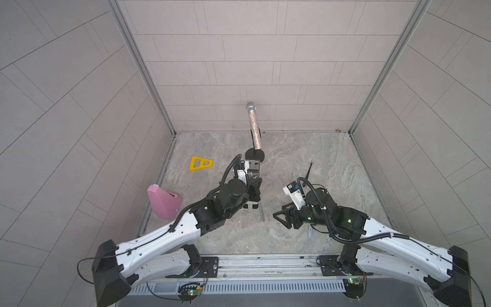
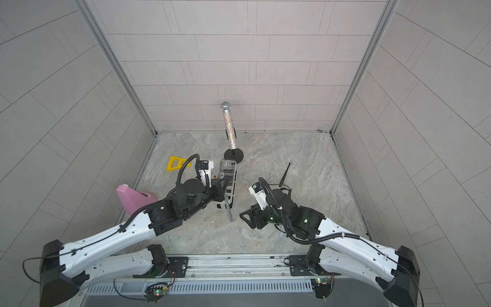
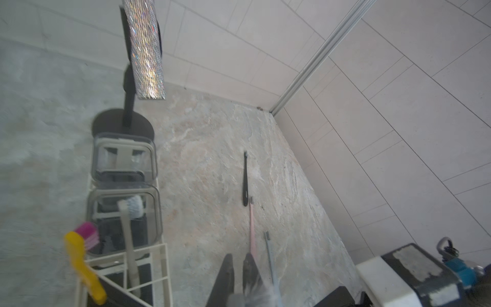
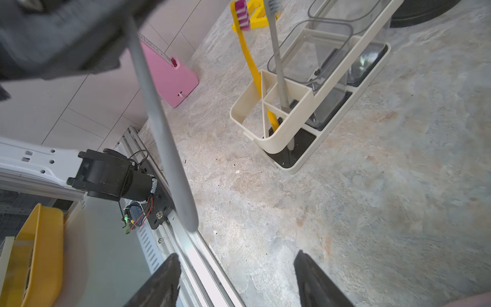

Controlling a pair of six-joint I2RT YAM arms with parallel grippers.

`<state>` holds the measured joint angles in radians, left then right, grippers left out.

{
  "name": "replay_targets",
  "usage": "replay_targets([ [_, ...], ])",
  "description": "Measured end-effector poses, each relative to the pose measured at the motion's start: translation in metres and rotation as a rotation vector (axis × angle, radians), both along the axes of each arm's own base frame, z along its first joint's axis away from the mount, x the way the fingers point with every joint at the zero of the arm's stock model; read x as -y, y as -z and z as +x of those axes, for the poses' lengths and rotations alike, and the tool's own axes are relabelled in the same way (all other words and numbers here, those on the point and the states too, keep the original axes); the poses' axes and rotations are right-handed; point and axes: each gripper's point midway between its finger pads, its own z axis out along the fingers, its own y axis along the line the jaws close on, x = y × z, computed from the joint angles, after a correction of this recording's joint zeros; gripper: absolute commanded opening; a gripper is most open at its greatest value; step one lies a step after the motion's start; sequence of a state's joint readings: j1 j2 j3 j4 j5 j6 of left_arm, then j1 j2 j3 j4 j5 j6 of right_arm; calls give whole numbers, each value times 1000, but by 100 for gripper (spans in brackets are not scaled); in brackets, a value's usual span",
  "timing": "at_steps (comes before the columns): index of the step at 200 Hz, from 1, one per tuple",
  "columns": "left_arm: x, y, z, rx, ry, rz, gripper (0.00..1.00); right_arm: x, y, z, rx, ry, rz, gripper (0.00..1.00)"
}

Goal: Place the toothbrush into the toothbrush holder
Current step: Pick up the toothbrush from the center of the board, then place the toothbrush in the toothbrush holder.

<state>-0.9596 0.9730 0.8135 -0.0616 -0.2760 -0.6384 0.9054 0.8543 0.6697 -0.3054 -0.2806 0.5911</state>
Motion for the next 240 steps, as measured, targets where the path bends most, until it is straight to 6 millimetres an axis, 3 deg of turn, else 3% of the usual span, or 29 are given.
replay_targets([
  [28,-32,-29,6,176,-111,56,0,5,-1,5,4,24,0,71],
  [59,-49,-26,15,316,-210,102,0,6,5,7,-7,31,-16,71],
  [114,-36,-22,34,417,-267,170,0,6,13,9,-19,35,-37,72],
  [240,-40,11,43,472,-335,235,0,7,28,11,-39,40,-66,72],
])
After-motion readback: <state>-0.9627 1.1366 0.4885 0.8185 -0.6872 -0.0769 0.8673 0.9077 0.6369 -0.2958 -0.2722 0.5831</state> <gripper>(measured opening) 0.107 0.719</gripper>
